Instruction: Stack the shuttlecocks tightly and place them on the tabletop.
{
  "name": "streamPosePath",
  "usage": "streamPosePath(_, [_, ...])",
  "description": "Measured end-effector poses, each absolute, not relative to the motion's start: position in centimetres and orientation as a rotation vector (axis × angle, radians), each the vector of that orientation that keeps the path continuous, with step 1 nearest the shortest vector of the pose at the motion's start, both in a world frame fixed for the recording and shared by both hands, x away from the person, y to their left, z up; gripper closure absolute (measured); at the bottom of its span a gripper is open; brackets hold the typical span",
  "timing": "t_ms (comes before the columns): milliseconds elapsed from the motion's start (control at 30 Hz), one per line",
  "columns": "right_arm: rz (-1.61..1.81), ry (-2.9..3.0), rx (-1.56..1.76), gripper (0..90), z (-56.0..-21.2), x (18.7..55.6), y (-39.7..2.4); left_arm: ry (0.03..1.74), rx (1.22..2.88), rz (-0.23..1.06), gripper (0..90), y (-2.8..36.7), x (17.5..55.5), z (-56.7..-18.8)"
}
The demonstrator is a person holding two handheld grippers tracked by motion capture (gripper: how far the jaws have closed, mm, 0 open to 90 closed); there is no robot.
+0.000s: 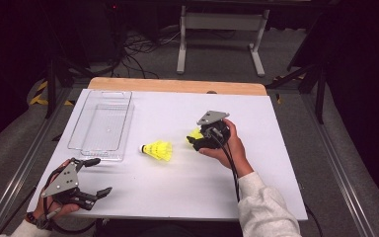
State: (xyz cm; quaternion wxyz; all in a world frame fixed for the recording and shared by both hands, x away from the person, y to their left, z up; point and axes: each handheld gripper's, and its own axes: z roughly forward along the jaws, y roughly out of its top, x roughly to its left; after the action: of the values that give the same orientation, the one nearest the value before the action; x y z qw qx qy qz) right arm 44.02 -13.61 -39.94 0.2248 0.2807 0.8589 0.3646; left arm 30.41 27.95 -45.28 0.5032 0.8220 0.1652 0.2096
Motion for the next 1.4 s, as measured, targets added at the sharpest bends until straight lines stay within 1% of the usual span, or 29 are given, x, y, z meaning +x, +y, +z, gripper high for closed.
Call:
streamPosePath(67, [0.963,2.390,0.752,22.5,-40.1,44.6,-13.2,0.397,1.988,0.503,7.1,27.9,30.4,-45.3])
streamPosePath(200, [0.946,2.425,0.753,23.1,-40.3,45.7,-12.9,0.393,1.989,0.505,7.0,27.9,30.4,-45.3])
streamPosePath(400, [0.968,2.439,0.862,23.3,-41.6,47.2,-13.3,0.393,1.986,0.503,7.1,28.0,30.4,-45.3])
streamPosePath(733, [0.931,2.477,0.942,22.0,-43.3,47.5,-14.0,0.395,1.988,0.501,7.0,27.9,30.5,-45.3])
streamPosePath(967, [0.904,2.503,0.979,24.6,-44.9,47.4,-14.8,0.394,1.989,0.501,7.1,27.9,30.5,-45.4])
streamPosePath(1067, [0.898,2.509,0.986,27.8,-45.2,47.2,-15.1,0.392,1.992,0.501,7.1,27.8,30.4,-45.4])
streamPosePath(1133, [0.894,2.514,0.984,33.6,-45.4,47.1,-15.3,0.394,1.992,0.502,7.1,27.9,30.4,-45.4])
streamPosePath(1300, [0.861,2.533,0.987,44.9,-45.7,46.6,-15.6,0.392,1.993,0.502,7.1,27.9,30.4,-45.4])
streamPosePath(1367, [0.846,2.535,0.987,51.9,-45.9,46.6,-15.7,0.390,1.994,0.501,7.1,27.9,30.4,-45.4])
streamPosePath(1400, [0.846,2.535,0.987,51.9,-45.9,46.6,-15.7,0.390,1.994,0.501,7.1,27.9,30.4,-45.4])
